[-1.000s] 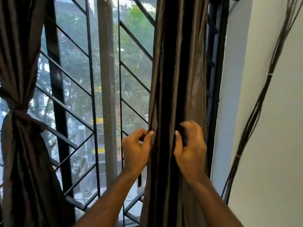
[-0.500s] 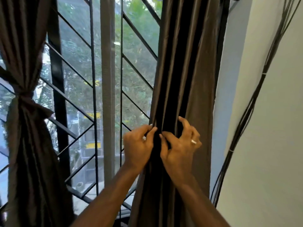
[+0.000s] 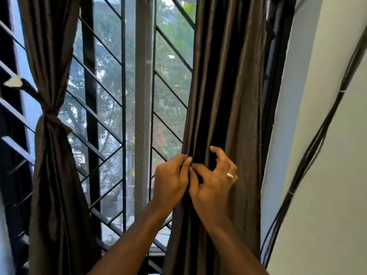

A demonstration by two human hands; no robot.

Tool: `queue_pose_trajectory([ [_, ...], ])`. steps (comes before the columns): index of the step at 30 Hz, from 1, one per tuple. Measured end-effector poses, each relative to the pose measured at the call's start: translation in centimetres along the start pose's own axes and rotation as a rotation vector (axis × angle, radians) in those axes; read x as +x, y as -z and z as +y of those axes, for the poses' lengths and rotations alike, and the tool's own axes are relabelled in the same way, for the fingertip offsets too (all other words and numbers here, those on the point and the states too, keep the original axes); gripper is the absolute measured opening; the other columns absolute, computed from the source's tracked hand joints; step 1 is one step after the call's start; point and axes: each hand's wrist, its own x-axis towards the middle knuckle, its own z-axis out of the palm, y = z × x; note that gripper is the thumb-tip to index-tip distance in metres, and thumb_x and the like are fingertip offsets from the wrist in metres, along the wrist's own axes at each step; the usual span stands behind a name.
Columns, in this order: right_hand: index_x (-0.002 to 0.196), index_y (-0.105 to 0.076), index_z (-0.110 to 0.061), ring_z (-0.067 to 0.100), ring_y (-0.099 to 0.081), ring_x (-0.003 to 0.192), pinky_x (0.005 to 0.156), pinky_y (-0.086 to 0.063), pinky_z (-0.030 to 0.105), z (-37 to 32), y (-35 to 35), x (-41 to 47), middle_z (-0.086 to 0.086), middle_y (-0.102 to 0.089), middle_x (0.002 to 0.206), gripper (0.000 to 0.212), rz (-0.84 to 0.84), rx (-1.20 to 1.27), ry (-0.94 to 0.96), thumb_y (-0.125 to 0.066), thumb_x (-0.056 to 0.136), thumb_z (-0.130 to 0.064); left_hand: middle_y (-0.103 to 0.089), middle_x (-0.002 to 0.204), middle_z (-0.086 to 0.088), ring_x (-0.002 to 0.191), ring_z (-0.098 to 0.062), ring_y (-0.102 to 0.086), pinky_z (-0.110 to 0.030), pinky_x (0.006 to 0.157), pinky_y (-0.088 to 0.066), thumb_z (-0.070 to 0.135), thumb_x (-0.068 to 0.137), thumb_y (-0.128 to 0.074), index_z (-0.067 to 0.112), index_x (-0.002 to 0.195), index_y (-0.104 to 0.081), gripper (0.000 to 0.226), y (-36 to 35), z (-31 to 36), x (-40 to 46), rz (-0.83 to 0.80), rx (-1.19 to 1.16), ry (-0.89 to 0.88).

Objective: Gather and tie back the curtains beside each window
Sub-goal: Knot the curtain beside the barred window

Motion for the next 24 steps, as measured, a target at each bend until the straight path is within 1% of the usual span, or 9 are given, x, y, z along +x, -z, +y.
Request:
queue_pose_trajectory([
  [3,0.089,-0.077,-0.026,0.028,-0.046,0.123,0.088,-0.034,0.04,0.6,0.5,0.0,0.002,-0.047,0.145,0.009,-0.005,0.06,-0.014,-0.069,0.09,-0.023,-0.056,0.057,0.002,0.049,-0.013,-0.052,-0.021,0.046,-0.037,0.03,0.101,-0.053,0.009,0.076,-0.061,0.034,-0.3,0.8,-0.4,-0.036,-0.016,-0.017],
  [6,0.09,-0.077,-0.025,0.027,-0.051,0.115,0.083,-0.038,0.041,1.3,0.8,0.0,0.002,-0.047,0.144,0.008,-0.041,0.127,0.007,-0.07,0.089,-0.022,-0.062,0.059,0.002,0.051,-0.012,-0.059,-0.035,0.046,-0.045,0.038,0.098,-0.057,0.012,0.077,-0.067,0.035,-0.6,0.8,-0.4,0.009,-0.014,-0.011],
  [10,0.097,-0.077,-0.025,0.017,-0.055,0.111,0.089,-0.043,0.041,2.3,1.2,-0.1,0.0,-0.044,0.145,0.011,-0.094,0.262,0.011,-0.072,0.088,-0.021,-0.053,0.052,0.0,0.045,-0.016,-0.052,-0.041,0.045,-0.041,0.029,0.096,-0.059,0.01,0.068,-0.058,0.034,-1.0,1.0,0.2,0.052,0.08,0.009],
  [13,0.103,-0.068,-0.01,-0.002,-0.053,0.112,0.095,-0.046,0.02,2.5,1.9,-0.4,0.005,-0.049,0.131,0.026,-0.02,0.387,-0.118,-0.083,0.083,-0.012,-0.051,0.052,-0.002,0.045,-0.023,-0.049,-0.042,0.044,-0.04,0.033,0.097,-0.051,0.01,0.069,-0.055,0.036,-1.2,0.6,0.2,0.042,0.227,-0.001],
  [14,0.107,-0.064,-0.008,-0.004,-0.055,0.108,0.09,-0.044,0.01,2.7,2.0,-0.3,0.005,-0.052,0.125,0.034,0.011,0.406,-0.178,-0.085,0.081,-0.011,-0.051,0.053,-0.002,0.045,-0.025,-0.049,-0.041,0.043,-0.04,0.034,0.098,-0.048,0.011,0.071,-0.055,0.036,-1.1,0.3,0.2,0.035,0.252,-0.004],
  [16,0.116,-0.062,-0.012,0.003,-0.062,0.093,0.079,-0.043,0.005,3.2,1.8,-0.3,0.0,-0.061,0.11,0.039,0.018,0.414,-0.302,-0.083,0.084,-0.009,-0.048,0.052,0.0,0.043,-0.023,-0.046,-0.033,0.043,-0.035,0.032,0.099,-0.046,0.012,0.072,-0.054,0.034,-0.8,-0.4,0.1,0.037,0.301,-0.032],
  [18,0.11,-0.068,-0.012,0.015,-0.068,0.084,0.074,-0.048,0.013,3.9,1.0,-0.6,0.0,-0.068,0.096,0.025,0.019,0.371,-0.285,-0.077,0.088,-0.005,-0.047,0.051,0.001,0.042,-0.021,-0.044,-0.027,0.046,-0.03,0.029,0.098,-0.047,0.014,0.072,-0.054,0.031,-0.5,-0.8,0.1,0.034,0.345,-0.051],
  [20,0.097,-0.073,-0.012,0.016,-0.067,0.082,0.075,-0.048,0.024,3.6,0.3,-1.5,0.0,-0.069,0.089,0.011,-0.001,0.324,-0.134,-0.074,0.09,-0.004,-0.053,0.053,-0.001,0.043,-0.023,-0.049,-0.029,0.045,-0.033,0.029,0.098,-0.047,0.013,0.075,-0.059,0.03,-0.4,-1.2,0.1,0.024,0.359,-0.046],
  [24,0.09,-0.074,-0.017,0.011,-0.062,0.078,0.075,-0.042,0.027,2.5,-1.0,-2.0,-0.006,-0.069,0.085,0.012,-0.074,0.292,-0.051,-0.07,0.086,-0.006,-0.06,0.057,-0.001,0.046,-0.022,-0.055,-0.039,0.045,-0.045,0.029,0.097,-0.048,0.012,0.079,-0.066,0.03,-0.8,-1.5,0.0,-0.002,0.334,-0.058],
])
